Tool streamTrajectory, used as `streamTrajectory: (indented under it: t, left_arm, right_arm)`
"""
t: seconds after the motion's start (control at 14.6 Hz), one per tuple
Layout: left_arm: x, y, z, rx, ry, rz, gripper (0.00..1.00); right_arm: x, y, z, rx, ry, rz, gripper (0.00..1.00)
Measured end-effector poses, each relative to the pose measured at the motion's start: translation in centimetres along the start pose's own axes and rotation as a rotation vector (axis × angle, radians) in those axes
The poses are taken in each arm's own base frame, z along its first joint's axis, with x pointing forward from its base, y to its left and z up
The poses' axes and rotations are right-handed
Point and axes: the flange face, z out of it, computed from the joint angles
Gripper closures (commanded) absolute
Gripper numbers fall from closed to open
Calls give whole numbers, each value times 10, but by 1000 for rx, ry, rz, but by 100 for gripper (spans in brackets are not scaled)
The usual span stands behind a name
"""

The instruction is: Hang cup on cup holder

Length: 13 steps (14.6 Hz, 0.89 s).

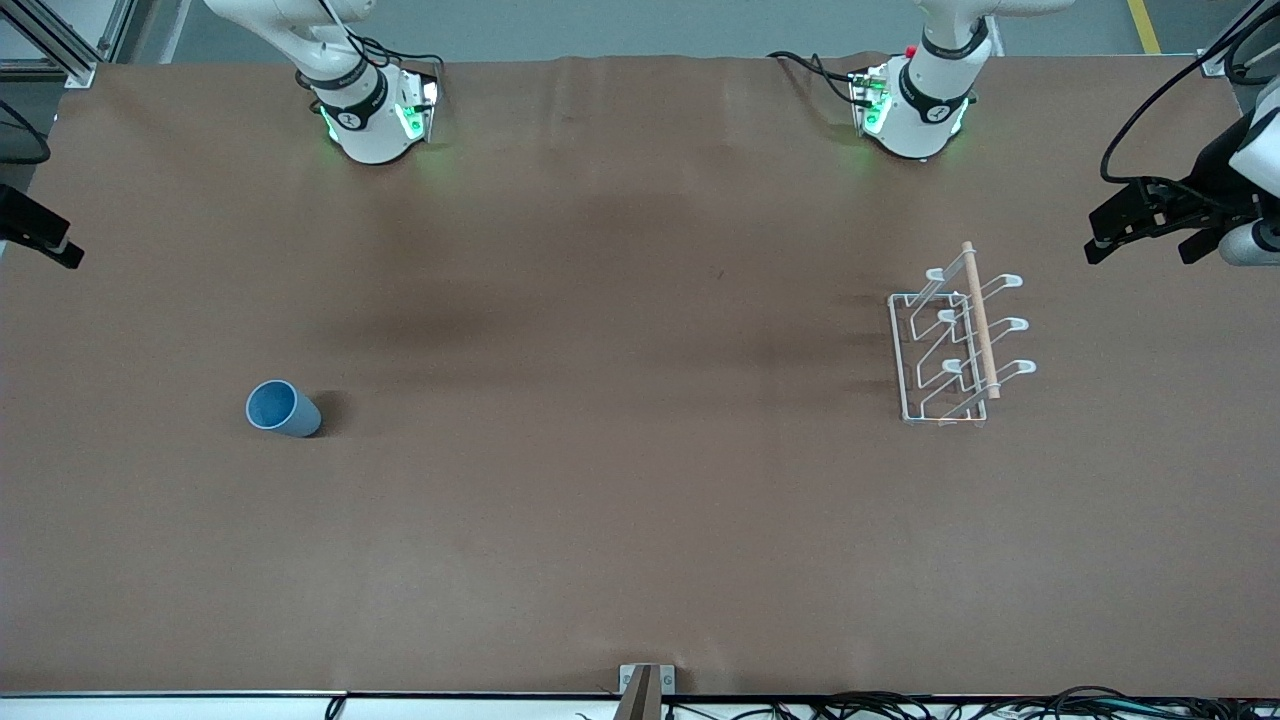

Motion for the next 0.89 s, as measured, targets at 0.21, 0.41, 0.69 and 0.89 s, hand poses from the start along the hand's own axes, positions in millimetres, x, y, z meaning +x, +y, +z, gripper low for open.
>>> streamTrajectory:
  t: [0.21,0.41,0.69,0.89]
  left_arm:
    - [0,0,0,0,0,0,0]
    - [0,3,0,0,-1,5,0]
    - [-1,3,0,0,-3,10,0]
    - [0,3,1,0,-4,9,0]
  right_arm:
    - [0,-2,0,10,1,-2,0]
    - [0,-3,-1,11,-1,-3,0]
    - [2,-3,4,11,-10,-3,0]
    - [24,-5,47,5,-61,-3,0]
